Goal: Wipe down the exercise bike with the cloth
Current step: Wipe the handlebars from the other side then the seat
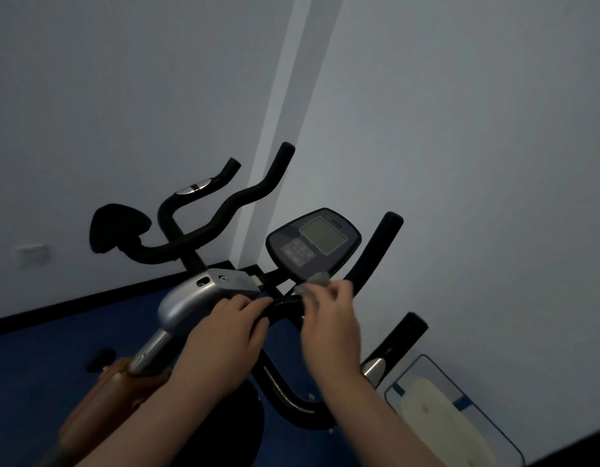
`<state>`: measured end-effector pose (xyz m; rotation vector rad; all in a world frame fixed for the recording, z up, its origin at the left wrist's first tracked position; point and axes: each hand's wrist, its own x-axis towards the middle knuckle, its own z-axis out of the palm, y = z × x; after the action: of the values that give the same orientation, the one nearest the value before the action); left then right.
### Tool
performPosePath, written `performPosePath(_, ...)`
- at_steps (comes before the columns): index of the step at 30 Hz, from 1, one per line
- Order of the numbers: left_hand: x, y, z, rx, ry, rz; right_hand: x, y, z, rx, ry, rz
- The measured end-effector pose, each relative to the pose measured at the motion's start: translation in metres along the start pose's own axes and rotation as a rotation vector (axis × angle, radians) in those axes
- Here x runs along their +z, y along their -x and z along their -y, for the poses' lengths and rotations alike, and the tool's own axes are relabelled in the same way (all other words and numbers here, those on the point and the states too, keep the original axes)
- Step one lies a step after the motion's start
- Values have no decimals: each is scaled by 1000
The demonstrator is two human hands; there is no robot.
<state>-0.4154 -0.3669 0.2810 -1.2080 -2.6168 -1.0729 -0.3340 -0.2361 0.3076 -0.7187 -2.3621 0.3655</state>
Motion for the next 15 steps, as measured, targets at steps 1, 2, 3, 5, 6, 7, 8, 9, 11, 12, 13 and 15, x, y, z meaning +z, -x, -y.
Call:
performPosePath(1, -1, 1, 0, -7, -20, -10, 0, 3, 2, -56, -37, 57)
performPosePath(2, -1, 3, -1, -13, -43, -24, -7, -2, 3, -82, -57, 103)
performPosePath(3, -2, 5, -2, -16, -67, -41, -17, -12, 1, -81, -48, 118)
performPosePath(5, -5, 10, -4, -35, -102, -81, -38, -36, -11, -36, 24, 55)
performPosePath(6, -7, 11, -5, -52, -112, -102, -45, -44, -18, 7, 51, 21)
performPosePath(7, -7, 13, -6, -66, -128, -119, -47, -47, -23, 58, 58, 8)
performPosePath(8, -7, 14, -6, -72, -155, -130, -43, -44, -22, 91, 75, 12)
performPosePath(9, -7, 15, -7, -73, -186, -137, -33, -34, -18, 86, 92, 11)
performPosePath(11, -5, 20, -6, -78, -218, -166, -7, -6, -2, -4, 59, -1)
performPosePath(12, -4, 25, -6, -88, -221, -187, 5, 5, 9, -44, 1, 40)
performPosePath(13, -2, 32, -5, -99, -218, -214, 15, 13, 18, -87, -65, 119)
performPosePath(15, 3, 49, -3, -125, -192, -284, 19, 14, 29, -162, -189, 278)
